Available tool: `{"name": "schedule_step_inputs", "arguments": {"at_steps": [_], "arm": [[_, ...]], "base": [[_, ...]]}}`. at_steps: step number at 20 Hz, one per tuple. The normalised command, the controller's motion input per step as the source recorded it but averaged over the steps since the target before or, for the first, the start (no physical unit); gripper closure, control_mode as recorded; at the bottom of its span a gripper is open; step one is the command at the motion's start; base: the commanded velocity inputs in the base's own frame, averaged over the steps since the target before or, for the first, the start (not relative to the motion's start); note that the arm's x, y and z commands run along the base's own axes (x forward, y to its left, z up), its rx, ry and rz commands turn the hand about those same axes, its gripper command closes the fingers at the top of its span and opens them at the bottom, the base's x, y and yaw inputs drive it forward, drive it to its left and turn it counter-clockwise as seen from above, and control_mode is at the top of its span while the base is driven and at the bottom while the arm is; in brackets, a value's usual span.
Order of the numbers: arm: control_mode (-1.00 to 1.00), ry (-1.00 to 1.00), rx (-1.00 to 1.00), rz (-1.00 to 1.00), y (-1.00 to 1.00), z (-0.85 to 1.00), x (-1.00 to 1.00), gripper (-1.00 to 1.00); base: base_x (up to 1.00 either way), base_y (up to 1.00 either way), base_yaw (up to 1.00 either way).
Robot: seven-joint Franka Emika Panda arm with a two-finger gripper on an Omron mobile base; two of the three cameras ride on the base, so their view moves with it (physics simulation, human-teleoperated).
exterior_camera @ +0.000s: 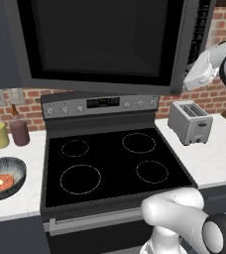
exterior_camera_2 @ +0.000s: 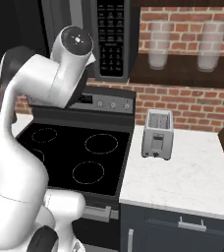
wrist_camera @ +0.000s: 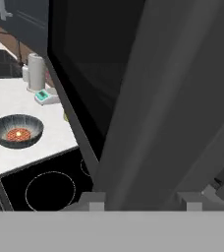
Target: Open the microwave, place the bowl with waffle inside the microwave, then close the microwave door and turn it on.
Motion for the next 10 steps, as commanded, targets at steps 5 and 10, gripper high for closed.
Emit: {"name": "schedule_step_inputs", "arguments": {"at_steps": [5,10], "arm": [[-1.0,0.09,-0.27,0.21,1.0,0.05,-1.0,1.0],[-1.0,0.07,-0.27,0.21,1.0,0.0,-1.0,1.0]], "base": [[0.0,0.0,0.0],[0.0,0.0,0.0]]}}
